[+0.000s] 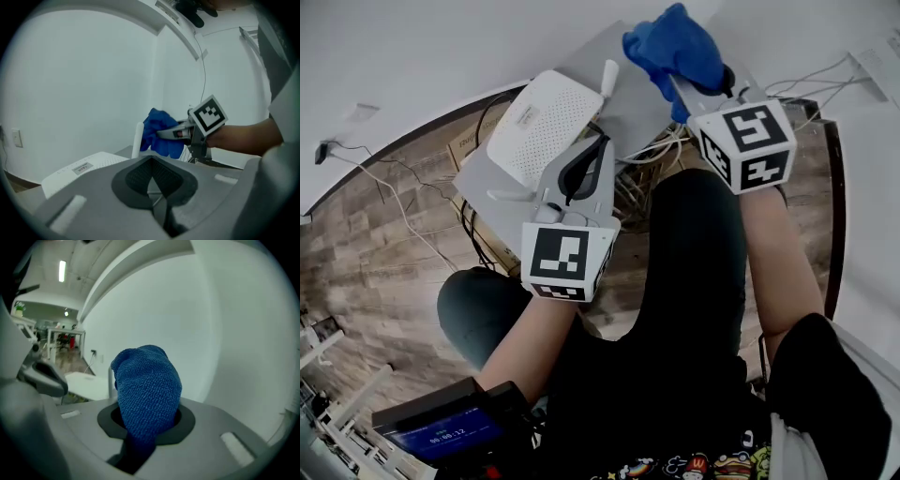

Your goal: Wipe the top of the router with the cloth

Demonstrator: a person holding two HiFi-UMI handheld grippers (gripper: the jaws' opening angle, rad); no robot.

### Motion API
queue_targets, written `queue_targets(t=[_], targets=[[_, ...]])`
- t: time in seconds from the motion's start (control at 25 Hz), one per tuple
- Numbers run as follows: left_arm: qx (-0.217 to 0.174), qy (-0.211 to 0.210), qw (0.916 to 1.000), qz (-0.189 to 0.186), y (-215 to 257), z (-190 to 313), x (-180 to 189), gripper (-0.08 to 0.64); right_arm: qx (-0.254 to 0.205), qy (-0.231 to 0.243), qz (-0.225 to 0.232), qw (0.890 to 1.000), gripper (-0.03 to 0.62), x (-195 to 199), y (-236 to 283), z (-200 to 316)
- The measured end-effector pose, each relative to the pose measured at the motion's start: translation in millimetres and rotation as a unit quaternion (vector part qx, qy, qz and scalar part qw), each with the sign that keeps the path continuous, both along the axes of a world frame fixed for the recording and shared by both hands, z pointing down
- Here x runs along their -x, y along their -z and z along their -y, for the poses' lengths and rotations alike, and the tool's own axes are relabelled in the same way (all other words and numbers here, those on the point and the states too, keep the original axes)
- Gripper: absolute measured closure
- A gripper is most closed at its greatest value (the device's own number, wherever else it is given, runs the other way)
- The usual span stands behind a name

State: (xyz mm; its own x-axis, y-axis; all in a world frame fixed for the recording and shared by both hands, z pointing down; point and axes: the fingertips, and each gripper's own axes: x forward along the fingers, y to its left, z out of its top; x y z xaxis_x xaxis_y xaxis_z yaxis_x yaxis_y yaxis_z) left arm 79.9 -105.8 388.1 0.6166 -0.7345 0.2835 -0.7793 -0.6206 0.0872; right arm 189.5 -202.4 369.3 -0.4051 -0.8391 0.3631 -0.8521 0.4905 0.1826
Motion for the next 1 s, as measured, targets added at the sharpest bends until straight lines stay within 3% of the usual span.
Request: queue_targets(t=[0.08, 0.2, 0.44, 0.6, 1.0], targets=[[0.009, 0.0, 1.0, -0.002, -1, 0, -1, 0.56, 0.016, 0.04, -0.051, 0.998, 0.479, 25, -27, -5], [0.013, 0.003, 0.9999, -0.006, -1, 2, 0, 0.56, 0.025, 0.06, -0.104, 0.992, 0.479, 40, -50, -5], [0.017, 0.004, 0.9998, -0.01, -3, 2, 2, 0.56, 0.038, 0.089, -0.16, 0.982, 0.479, 51, -75, -3], [0.013, 0.003, 0.9998, -0.013, -3, 2, 2, 0.56, 0.043, 0.096, -0.126, 0.986, 0.48, 58, -73, -6], [0.014, 0.003, 0.9996, -0.025, 2, 5, 4, 0.56, 0.006, 0.049, -0.019, 0.999, 0.48, 58, -11, -13]])
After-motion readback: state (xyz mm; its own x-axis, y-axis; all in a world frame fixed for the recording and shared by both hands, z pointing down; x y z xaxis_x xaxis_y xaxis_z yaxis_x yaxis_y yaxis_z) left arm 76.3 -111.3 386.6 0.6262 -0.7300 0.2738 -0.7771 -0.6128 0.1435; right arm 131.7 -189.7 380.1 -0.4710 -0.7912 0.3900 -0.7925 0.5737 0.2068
